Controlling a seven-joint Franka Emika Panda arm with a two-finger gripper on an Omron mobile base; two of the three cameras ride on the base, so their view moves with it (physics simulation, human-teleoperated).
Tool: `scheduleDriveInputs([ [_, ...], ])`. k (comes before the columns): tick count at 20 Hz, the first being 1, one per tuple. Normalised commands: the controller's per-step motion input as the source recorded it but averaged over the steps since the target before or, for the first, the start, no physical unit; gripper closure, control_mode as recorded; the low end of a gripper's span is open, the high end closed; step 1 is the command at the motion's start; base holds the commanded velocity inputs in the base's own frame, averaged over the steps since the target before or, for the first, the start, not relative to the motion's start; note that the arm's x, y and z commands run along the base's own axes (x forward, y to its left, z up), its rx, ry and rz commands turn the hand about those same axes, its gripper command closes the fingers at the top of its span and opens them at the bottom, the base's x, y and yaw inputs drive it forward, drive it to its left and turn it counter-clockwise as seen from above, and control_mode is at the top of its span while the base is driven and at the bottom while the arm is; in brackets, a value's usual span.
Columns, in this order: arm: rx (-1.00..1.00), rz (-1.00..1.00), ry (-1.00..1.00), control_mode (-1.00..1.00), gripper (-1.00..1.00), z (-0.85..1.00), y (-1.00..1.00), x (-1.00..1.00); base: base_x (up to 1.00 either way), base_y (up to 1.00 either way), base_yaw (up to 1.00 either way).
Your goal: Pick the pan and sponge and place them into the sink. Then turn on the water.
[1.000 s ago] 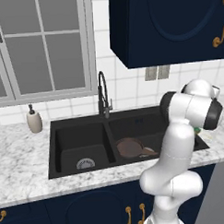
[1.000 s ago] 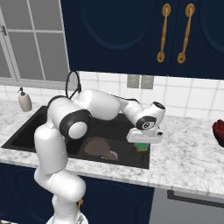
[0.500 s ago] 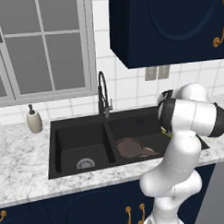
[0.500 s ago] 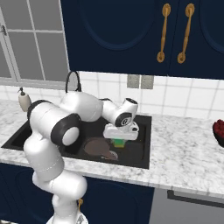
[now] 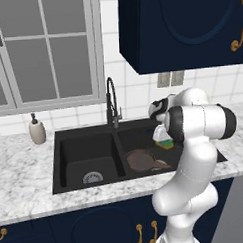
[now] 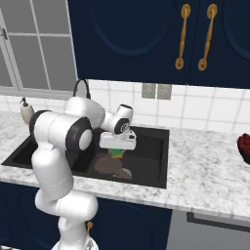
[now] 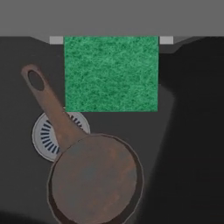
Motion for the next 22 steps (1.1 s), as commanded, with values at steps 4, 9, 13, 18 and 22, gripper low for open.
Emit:
scheduleDriveInputs([
  [4, -0.01, 0.12, 0.06, -1.00, 1.00, -0.37, 0.12, 0.64, 0.00, 0.00, 0.00],
  [9, 0.00, 0.11, 0.06, -1.00, 1.00, -0.53, 0.20, 0.56, 0.00, 0.00, 0.00],
  [13, 0.00, 0.09, 0.02, -1.00, 1.00, -0.61, 0.24, 0.42, 0.00, 0.00, 0.00],
  [18, 0.00, 0.05, 0.00, -1.00, 1.00, -0.77, 0.17, 0.27, 0.00, 0.00, 0.00],
  [22, 0.03, 0.06, -0.02, -1.00, 1.00, -0.67, 0.00, 0.25, 0.00, 0.00, 0.00],
])
